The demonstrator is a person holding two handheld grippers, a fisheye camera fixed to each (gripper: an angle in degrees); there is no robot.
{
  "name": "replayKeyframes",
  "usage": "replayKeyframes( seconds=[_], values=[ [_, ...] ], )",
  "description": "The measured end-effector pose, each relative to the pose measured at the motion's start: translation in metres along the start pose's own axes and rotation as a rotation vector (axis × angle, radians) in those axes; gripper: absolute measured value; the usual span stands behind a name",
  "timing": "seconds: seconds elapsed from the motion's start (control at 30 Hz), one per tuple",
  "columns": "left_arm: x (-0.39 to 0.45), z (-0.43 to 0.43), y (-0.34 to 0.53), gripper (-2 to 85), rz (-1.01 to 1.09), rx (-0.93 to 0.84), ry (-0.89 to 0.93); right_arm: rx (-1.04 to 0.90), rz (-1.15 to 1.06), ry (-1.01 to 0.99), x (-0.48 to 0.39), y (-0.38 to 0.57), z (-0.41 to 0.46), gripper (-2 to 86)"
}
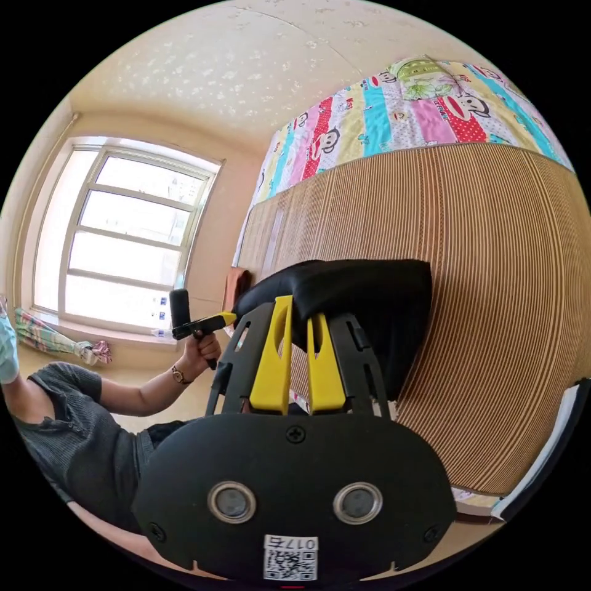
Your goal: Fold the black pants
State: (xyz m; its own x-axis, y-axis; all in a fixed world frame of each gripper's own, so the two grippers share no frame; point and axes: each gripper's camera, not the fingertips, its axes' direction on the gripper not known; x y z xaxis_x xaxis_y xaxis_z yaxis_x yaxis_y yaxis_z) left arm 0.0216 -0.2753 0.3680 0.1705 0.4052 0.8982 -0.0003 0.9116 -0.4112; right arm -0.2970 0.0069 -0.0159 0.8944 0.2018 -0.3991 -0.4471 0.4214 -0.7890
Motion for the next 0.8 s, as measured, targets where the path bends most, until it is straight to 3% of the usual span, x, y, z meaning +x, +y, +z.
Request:
replayKeyframes(
  seconds=[0.13,0.2,0.33,0.5,0.7,0.8],
  values=[
    [-0.024,0.058,0.053,2.4,-0.122,-0.225,-0.099,-0.154,0.209,0.205,0.063,0.095,0.038,3.2],
    [-0.043,0.087,0.073,7.3,-0.198,-0.329,-0.107,-0.187,0.345,0.259,0.097,0.122,0.044,5.0],
    [-0.071,0.093,0.057,15.0,-0.289,-0.236,-0.058,-0.059,0.38,0.144,0.134,0.108,0.024,11.3],
    [-0.122,0.105,-0.02,18.1,-0.339,-0.04,-0.089,-0.079,0.251,0.156,0.167,0.016,0.039,16.9],
    [-0.166,0.181,-0.078,16.8,-0.352,-0.131,-0.032,-0.242,0.213,0.015,0.229,-0.05,0.094,15.9],
    [-0.171,0.212,-0.074,13.5,-0.377,-0.146,-0.006,-0.177,0.306,-0.175,0.255,-0.033,0.095,13.4]
  ],
)
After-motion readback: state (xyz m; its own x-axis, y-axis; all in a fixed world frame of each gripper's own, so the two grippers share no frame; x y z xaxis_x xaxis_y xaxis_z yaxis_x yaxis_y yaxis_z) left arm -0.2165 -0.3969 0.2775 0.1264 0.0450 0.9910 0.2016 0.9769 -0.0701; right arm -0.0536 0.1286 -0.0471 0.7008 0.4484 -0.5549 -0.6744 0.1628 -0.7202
